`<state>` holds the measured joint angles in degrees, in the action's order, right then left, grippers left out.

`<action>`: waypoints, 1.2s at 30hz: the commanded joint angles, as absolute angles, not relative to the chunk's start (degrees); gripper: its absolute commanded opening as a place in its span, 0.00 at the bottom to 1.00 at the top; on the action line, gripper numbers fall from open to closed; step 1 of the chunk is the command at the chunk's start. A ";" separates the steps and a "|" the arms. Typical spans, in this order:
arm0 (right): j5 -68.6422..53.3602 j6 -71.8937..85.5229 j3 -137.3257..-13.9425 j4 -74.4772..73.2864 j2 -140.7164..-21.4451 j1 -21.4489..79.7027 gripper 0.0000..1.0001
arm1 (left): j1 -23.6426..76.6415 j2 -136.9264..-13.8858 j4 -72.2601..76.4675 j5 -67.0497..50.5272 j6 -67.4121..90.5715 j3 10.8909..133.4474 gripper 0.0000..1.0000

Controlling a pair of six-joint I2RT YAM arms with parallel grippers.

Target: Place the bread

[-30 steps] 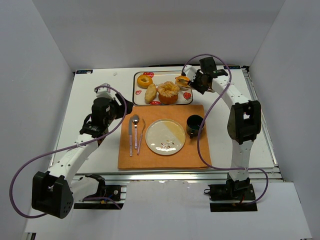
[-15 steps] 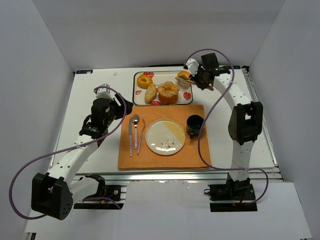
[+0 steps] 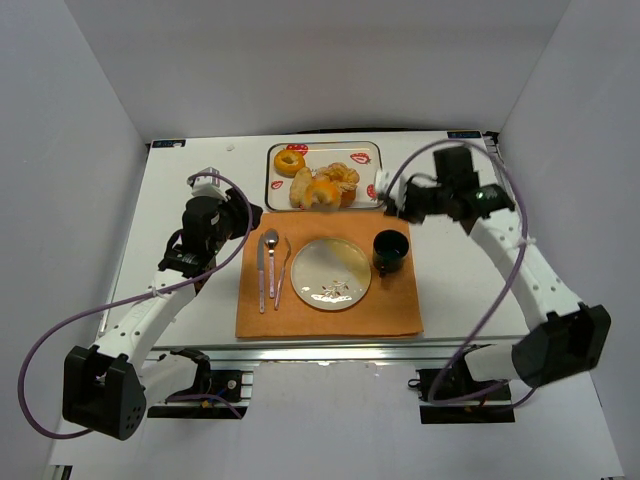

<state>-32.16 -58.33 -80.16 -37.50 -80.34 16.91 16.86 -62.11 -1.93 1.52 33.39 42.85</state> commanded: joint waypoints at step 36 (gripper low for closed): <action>-29.36 -66.45 -60.46 -44.30 -65.13 34.10 0.46 | 16.26 -56.51 -1.76 2.72 34.28 40.25 0.65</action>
<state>-27.44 -65.39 -56.95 -43.55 -67.33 33.85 16.60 -57.58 -1.72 2.15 34.52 39.97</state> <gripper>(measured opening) 0.459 0.644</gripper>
